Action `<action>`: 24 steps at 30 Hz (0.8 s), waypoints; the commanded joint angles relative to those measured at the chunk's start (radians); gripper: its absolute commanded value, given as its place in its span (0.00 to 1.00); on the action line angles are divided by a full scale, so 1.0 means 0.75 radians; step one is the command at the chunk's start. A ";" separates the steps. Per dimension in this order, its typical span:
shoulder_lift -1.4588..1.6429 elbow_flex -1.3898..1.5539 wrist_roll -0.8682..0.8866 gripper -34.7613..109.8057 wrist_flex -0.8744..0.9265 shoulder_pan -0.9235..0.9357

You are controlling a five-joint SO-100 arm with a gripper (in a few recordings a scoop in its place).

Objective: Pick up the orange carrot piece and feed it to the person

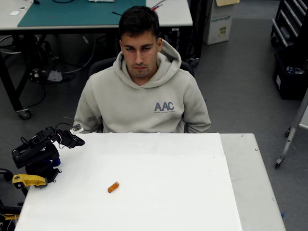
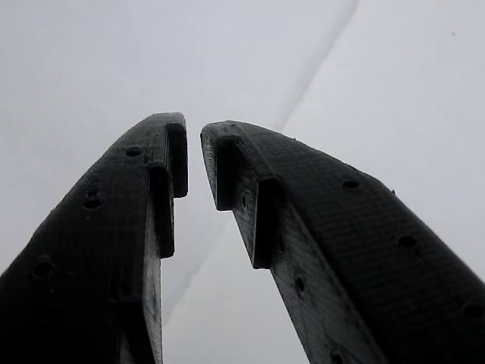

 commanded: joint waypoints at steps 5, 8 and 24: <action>0.020 -0.027 0.014 0.23 -0.010 0.016; 0.018 -0.029 0.012 0.23 -0.012 0.016; -0.652 -0.407 -0.245 0.23 -0.243 0.125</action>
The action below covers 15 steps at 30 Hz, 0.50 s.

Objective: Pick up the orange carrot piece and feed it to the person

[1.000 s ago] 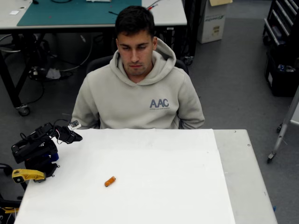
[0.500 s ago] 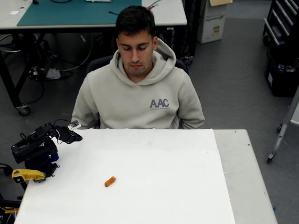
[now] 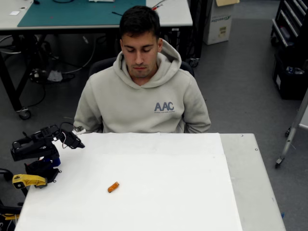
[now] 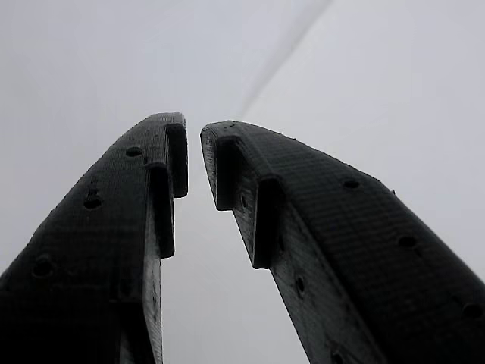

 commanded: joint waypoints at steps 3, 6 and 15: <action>-0.288 -0.331 -0.029 0.23 -0.139 0.125; -0.466 -0.460 -0.045 0.23 -0.155 0.176; -0.967 -0.818 -0.268 0.23 -0.155 0.372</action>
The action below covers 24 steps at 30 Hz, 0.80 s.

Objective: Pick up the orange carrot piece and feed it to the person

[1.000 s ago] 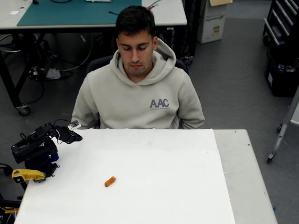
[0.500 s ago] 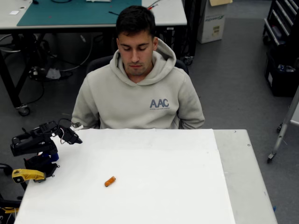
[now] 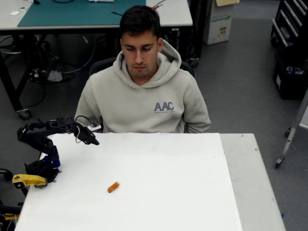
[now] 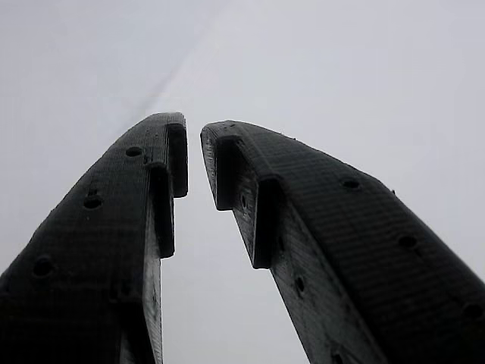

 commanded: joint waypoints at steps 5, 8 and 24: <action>-0.315 -0.352 -0.188 0.23 -0.014 0.200; -0.425 -0.432 -0.262 0.23 -0.014 0.288; -0.730 -0.663 -0.605 0.23 -0.012 0.648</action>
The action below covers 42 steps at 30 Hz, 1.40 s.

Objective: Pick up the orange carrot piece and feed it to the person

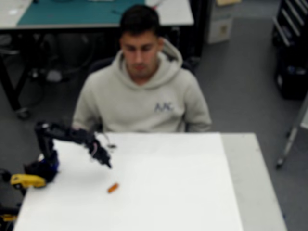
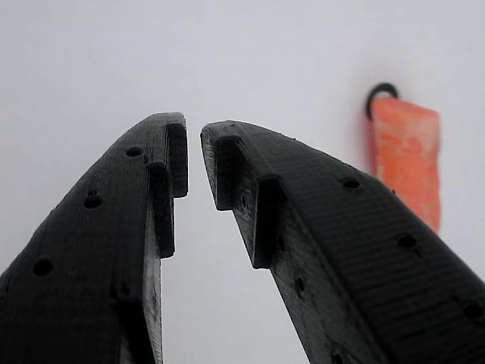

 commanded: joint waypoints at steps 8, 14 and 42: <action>-0.010 -0.096 -0.188 0.23 -0.010 0.182; -0.049 -0.096 -0.262 0.23 -0.010 0.260; -0.051 -0.098 -0.276 0.24 -0.029 0.301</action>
